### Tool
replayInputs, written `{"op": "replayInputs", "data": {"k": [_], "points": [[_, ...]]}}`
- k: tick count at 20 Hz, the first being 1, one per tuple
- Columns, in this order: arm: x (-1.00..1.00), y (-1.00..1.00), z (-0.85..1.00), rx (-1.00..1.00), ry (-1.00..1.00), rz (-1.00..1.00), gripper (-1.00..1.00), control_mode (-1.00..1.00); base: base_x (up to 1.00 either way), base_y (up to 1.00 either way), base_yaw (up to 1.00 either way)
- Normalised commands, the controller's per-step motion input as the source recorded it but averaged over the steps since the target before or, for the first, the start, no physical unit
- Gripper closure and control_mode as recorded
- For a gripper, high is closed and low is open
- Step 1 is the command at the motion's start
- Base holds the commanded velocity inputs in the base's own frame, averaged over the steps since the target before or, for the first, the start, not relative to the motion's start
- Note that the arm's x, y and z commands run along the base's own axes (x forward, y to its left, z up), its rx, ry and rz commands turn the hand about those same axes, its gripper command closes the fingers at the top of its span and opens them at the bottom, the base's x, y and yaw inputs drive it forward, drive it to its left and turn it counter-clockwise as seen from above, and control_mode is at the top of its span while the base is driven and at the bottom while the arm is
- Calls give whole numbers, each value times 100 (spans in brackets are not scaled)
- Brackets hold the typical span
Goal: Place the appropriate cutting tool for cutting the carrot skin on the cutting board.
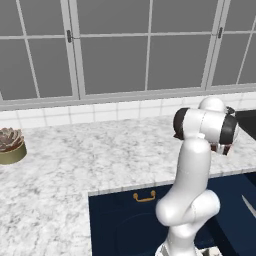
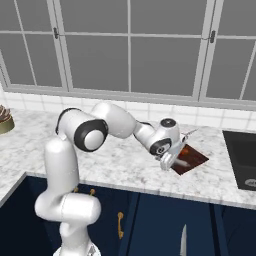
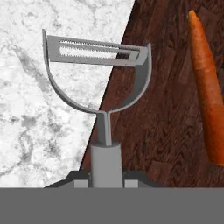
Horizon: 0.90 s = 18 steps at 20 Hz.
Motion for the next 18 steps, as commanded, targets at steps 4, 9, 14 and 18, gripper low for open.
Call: {"op": "replayInputs", "data": {"k": [4,9,14,18], "points": [[32,-35,42,8,14,2,100,-100,0,0,0],[20,-10,-18,8,6,1,100,-100,0,0,0],[1,-11,-43,11,2,3,100,-100,0,0,0],[1,0,-25,7,5,2,-100,-100,0,0,0]]}}
